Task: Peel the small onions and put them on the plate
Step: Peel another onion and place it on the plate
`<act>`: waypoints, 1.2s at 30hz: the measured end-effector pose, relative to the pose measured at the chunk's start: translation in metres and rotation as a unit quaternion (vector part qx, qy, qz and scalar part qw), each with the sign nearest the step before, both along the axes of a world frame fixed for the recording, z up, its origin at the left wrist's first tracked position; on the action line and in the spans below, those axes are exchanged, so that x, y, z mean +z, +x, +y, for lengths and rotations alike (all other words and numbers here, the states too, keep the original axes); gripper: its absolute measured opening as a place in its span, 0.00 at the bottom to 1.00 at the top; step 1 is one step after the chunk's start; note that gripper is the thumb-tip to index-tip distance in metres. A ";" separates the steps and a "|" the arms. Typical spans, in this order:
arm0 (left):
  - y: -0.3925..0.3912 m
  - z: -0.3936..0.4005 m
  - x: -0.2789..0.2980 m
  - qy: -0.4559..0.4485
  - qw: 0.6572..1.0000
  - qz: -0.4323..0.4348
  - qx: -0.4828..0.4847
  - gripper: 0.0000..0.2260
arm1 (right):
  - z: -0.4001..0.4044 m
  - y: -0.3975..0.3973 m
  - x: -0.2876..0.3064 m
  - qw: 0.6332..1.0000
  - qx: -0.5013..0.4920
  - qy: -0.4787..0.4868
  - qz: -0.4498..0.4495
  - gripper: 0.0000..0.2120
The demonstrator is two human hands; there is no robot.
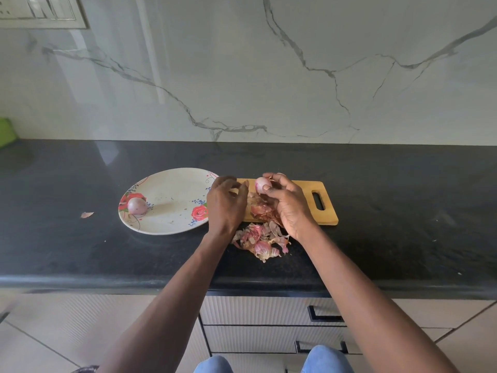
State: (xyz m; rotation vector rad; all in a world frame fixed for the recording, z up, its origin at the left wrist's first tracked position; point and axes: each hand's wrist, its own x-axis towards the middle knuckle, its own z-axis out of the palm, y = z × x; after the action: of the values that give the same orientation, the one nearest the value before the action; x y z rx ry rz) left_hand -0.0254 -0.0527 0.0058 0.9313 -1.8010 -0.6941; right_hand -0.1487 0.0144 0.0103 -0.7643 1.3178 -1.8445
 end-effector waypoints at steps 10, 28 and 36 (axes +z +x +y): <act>0.003 0.005 0.003 0.008 0.995 -0.004 -0.103 0.12 | 0.002 -0.001 0.001 0.996 -0.034 0.018 0.081 0.16; 0.007 0.009 0.002 -0.009 0.995 0.037 -0.093 0.11 | 0.009 0.005 0.005 0.993 -0.011 -0.001 0.118 0.17; 0.007 0.012 0.002 -0.011 0.992 0.047 -0.116 0.16 | 0.006 0.003 0.006 1.000 0.012 -0.015 -0.004 0.12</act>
State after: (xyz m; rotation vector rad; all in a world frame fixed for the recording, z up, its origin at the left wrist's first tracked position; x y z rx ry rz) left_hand -0.0185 -0.0408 0.0075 0.6688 -1.8455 -0.8475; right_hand -0.1456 0.0207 0.0160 -0.7848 1.2731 -1.8494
